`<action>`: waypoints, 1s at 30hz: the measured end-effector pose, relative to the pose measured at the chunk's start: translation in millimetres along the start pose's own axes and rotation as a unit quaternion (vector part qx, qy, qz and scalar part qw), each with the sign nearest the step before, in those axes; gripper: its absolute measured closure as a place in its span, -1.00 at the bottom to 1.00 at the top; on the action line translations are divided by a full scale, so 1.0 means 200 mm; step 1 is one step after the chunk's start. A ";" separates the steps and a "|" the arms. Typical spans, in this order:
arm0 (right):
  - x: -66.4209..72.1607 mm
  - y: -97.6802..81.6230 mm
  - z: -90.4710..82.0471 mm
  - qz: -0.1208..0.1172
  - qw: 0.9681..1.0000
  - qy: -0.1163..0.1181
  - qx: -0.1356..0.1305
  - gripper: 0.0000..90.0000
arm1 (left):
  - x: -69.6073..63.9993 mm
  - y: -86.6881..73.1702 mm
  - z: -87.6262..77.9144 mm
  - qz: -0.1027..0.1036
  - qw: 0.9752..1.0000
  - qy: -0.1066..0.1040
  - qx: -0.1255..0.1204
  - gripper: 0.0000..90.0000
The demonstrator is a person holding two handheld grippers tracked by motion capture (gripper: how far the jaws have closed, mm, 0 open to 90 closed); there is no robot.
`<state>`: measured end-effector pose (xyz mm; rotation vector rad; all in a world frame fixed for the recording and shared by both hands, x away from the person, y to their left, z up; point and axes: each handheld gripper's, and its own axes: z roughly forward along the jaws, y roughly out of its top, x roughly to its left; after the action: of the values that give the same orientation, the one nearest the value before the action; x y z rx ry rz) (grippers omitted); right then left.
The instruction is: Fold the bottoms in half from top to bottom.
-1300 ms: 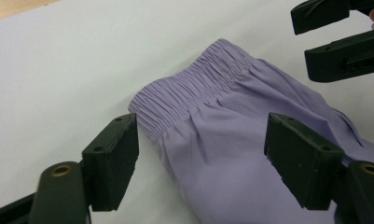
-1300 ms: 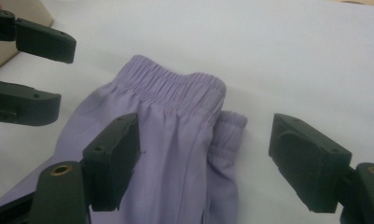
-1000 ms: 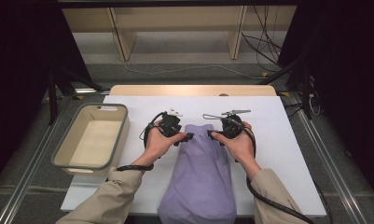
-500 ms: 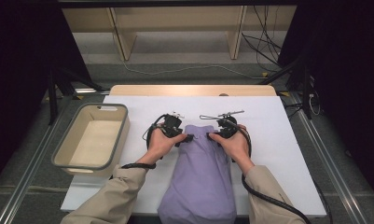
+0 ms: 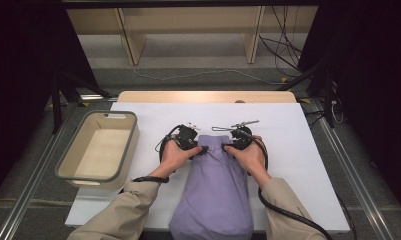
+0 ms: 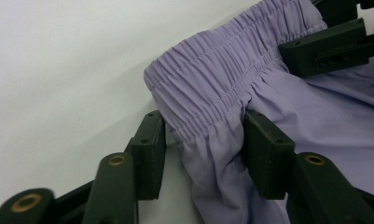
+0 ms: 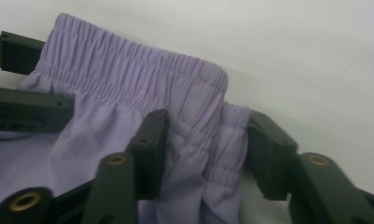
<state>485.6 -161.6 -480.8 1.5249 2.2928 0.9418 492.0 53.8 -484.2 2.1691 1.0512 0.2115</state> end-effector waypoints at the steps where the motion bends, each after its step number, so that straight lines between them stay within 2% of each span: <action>1: 0.00 0.00 0.00 -0.001 1.000 0.001 0.001 0.27 | 0.00 0.00 0.00 0.002 1.000 0.000 0.001 0.23; 3: 0.01 0.00 0.00 -0.008 1.000 0.002 0.001 0.36 | -0.01 0.00 0.00 0.003 1.000 -0.002 0.001 0.32; 7: 0.01 -0.01 -0.01 -0.006 1.000 0.010 0.003 0.55 | -0.02 -0.01 0.00 0.015 1.000 0.003 -0.001 0.45; 11: 0.01 -0.02 0.00 0.006 1.000 0.022 0.002 0.68 | -0.04 -0.03 0.00 0.016 1.000 0.003 -0.009 0.59; 15: 0.01 -0.02 0.00 0.014 1.000 0.027 -0.002 0.73 | -0.05 -0.04 -0.01 0.017 1.000 0.005 -0.014 0.67; 18: 0.01 -0.03 -0.01 0.016 1.000 0.026 -0.007 0.75 | -0.05 -0.05 -0.01 0.002 1.000 -0.002 -0.022 0.71; 21: 0.02 -0.04 -0.01 0.012 1.000 0.022 -0.013 0.76 | -0.04 -0.05 -0.02 -0.005 1.000 -0.005 -0.026 0.74; 30: 0.02 -0.03 -0.04 0.008 0.999 0.027 -0.031 0.76 | -0.05 -0.04 -0.05 0.001 0.999 -0.006 -0.042 0.75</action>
<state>473.9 -162.5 -477.6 1.5119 2.2694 1.0609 475.1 55.3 -480.6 2.0931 1.0146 0.2393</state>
